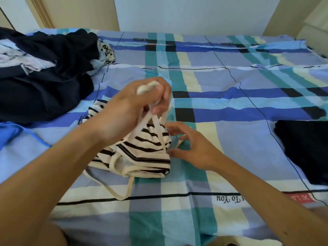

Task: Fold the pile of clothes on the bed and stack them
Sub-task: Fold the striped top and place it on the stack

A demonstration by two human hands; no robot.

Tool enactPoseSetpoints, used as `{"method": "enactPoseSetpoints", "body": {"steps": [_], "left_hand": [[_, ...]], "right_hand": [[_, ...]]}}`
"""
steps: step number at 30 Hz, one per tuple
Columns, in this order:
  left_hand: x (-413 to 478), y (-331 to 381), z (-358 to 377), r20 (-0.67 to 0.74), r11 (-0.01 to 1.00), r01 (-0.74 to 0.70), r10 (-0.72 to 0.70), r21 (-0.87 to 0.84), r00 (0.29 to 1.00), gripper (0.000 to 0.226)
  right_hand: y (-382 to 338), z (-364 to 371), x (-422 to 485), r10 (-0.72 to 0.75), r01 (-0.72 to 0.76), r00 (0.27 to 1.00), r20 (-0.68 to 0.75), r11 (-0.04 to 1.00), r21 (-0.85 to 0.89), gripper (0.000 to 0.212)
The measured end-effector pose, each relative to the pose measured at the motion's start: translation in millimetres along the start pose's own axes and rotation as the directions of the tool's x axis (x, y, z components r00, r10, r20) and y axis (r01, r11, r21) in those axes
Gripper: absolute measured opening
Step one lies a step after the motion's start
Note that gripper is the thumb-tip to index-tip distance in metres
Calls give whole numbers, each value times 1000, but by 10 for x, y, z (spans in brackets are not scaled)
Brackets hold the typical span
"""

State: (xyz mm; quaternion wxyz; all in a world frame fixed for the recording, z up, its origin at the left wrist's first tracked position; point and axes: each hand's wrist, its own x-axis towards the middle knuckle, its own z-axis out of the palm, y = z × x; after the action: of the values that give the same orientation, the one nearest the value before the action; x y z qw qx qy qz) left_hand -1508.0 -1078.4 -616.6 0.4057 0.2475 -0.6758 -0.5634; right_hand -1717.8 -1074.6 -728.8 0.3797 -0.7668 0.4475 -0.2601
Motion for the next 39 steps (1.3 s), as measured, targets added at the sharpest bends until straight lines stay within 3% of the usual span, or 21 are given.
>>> {"method": "enactPoseSetpoints", "body": {"steps": [3,5,6,7,9,11,13,15,17,19,22,24,26,28,29,31,33,36,39], "left_hand": [[-39,147,-241,14,972,-36,41,-231,999,12],[-72,231,-426,-14,964,-77,76,-255,997,10],[-92,253,-505,-55,968,-91,80,-235,995,9],[-109,260,-577,-123,980,-88,67,-178,990,7],[-152,219,-719,-313,993,8,30,119,949,11],[-186,118,-839,-420,824,217,27,523,907,6],[-220,35,-889,-489,639,324,95,698,867,13],[-209,79,-863,-554,702,237,263,672,790,16],[-182,217,-797,-564,774,44,419,631,711,13],[-168,291,-778,-549,825,-114,464,554,695,22],[-164,277,-768,-559,914,-175,366,365,744,29],[-164,247,-716,-521,945,-88,249,315,816,31],[-148,179,-577,-372,926,109,36,362,928,22],[-151,26,-346,-171,866,262,-207,427,963,10],[-147,-65,-218,-108,835,288,-270,469,957,24],[-126,-215,-7,-54,834,240,-247,497,968,38],[-91,-288,66,-80,842,194,-178,503,981,29],[-59,-298,-102,-260,824,325,-223,465,939,12],[-86,-337,-425,-438,685,479,-253,549,863,12]], "right_hand": [[72,-24,9,4,-6,1000,-8,974,-225,32],[96,-75,9,17,2,999,52,936,-351,7],[88,-111,4,43,-4,994,96,928,-373,6],[74,-154,3,73,-12,986,151,929,-369,9],[33,-266,-2,118,-18,957,267,937,-350,12],[-18,-392,-26,121,-32,934,335,965,-261,12],[-100,-510,-46,96,-58,950,296,989,-133,17],[-212,-636,-74,77,-77,980,184,997,-8,22],[-315,-724,-92,18,-29,997,72,989,147,27],[-400,-741,-81,-75,77,997,-17,958,275,29],[-514,-691,-1,-141,161,987,-77,875,456,33],[-618,-637,57,-156,171,985,-73,824,540,29],[-699,-554,106,-165,185,983,-86,817,546,23],[-703,-435,166,-142,182,983,-118,853,489,16],[-699,-374,192,-125,174,983,-134,865,470,15],[-685,-286,216,-103,166,981,-163,881,443,19],[-683,-257,212,-95,161,978,-184,909,384,20],[-663,-262,192,-19,96,973,-231,939,330,21],[-519,-213,180,207,-141,955,-213,947,289,21]]}}
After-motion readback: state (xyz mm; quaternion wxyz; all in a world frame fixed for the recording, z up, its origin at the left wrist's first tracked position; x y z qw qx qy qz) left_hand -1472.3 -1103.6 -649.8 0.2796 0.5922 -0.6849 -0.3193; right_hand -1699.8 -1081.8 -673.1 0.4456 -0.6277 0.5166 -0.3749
